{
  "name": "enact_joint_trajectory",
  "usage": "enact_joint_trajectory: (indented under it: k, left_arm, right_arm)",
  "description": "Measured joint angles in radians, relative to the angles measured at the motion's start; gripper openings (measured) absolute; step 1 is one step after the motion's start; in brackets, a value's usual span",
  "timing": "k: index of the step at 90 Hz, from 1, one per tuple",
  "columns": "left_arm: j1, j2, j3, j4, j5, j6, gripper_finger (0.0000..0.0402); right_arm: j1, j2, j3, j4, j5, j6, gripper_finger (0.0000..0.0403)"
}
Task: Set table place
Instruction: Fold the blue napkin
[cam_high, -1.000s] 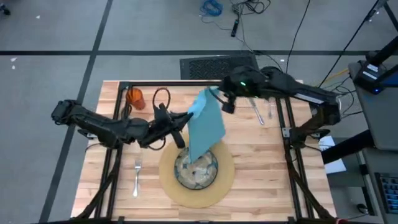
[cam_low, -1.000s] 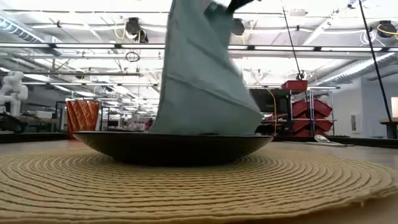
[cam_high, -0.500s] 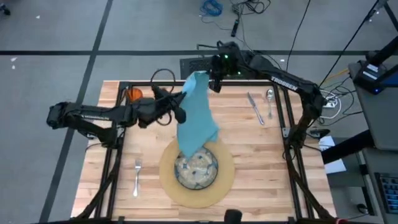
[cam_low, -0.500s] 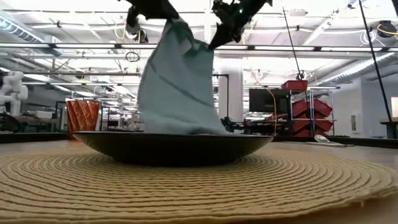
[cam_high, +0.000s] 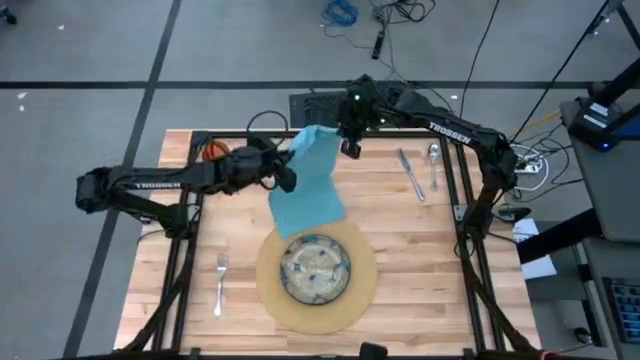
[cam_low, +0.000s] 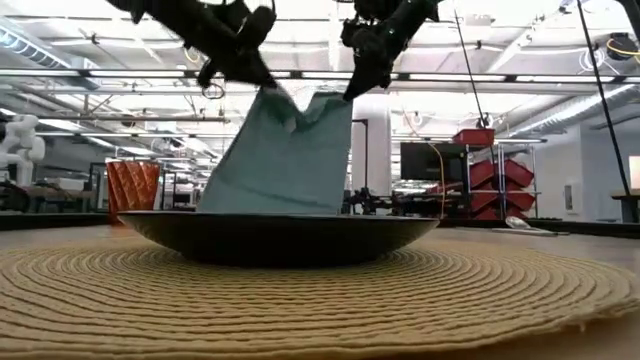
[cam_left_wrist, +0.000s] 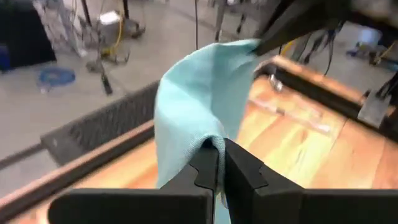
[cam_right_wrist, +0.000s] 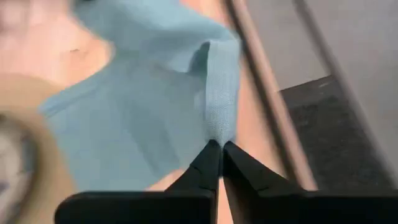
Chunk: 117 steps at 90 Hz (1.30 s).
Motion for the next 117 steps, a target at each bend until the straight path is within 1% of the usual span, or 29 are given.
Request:
enact_joint_trajectory:
  k: [15,30,42,55,71,87,95,103,117]
  left_arm:
    - [-0.077,-0.011,-0.052,-0.001,0.007,-0.048,0.0000]
    - [-0.161,-0.013,-0.079,0.001,0.005,-0.093,0.0000]
    - [-0.212,-0.014,-0.082,-0.017,0.000,-0.121,0.0000]
    - [-0.264,-0.013,-0.082,-0.066,-0.001,-0.146,0.0000]
    - [-0.275,-0.013,-0.082,-0.085,-0.039,-0.149,0.0000]
    - [-0.275,-0.013,-0.082,-0.086,-0.048,-0.149,0.0000]
    - [-0.275,-0.013,-0.082,-0.087,-0.048,-0.149,0.0000]
    - [-0.278,-0.013,-0.082,-0.093,-0.048,-0.149,0.0000]
    - [-0.284,-0.013,-0.082,-0.114,-0.042,-0.150,0.0000]
  right_arm:
    - [0.051,0.000,-0.068,-0.031,-0.004,0.030,0.0000]
    - [0.086,0.000,-0.144,-0.002,-0.002,0.063,0.0000]
    - [0.105,0.000,-0.176,0.025,-0.002,0.090,0.0000]
    - [0.130,0.000,-0.182,0.038,0.011,0.096,0.0000]
    - [0.111,-0.003,-0.115,0.063,0.093,0.043,0.0000]
    - [0.093,-0.001,-0.088,0.107,0.104,-0.008,0.0000]
    - [0.092,-0.001,-0.089,0.038,0.105,-0.001,0.0000]
    - [0.106,0.000,-0.091,-0.042,0.095,0.039,0.0000]
    - [0.151,0.001,-0.136,-0.084,0.061,0.082,0.0000]
